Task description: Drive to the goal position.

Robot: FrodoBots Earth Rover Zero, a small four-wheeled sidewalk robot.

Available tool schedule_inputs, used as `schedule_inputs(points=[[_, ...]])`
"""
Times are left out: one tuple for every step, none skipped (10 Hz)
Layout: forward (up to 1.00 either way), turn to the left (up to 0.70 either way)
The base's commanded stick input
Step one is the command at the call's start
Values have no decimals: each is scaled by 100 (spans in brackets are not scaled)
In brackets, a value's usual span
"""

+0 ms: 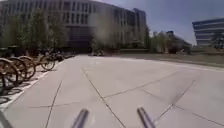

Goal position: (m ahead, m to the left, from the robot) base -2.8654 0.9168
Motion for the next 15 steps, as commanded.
schedule_inputs(points=[[70, 0], [70, 0], [70, 0], [70, 0], [70, 0], [70, 0], [70, 0], [70, 0], [70, 0], [70, 0], [70, 0], [70, 0], [70, 0], [59, 0], [40, 0]])
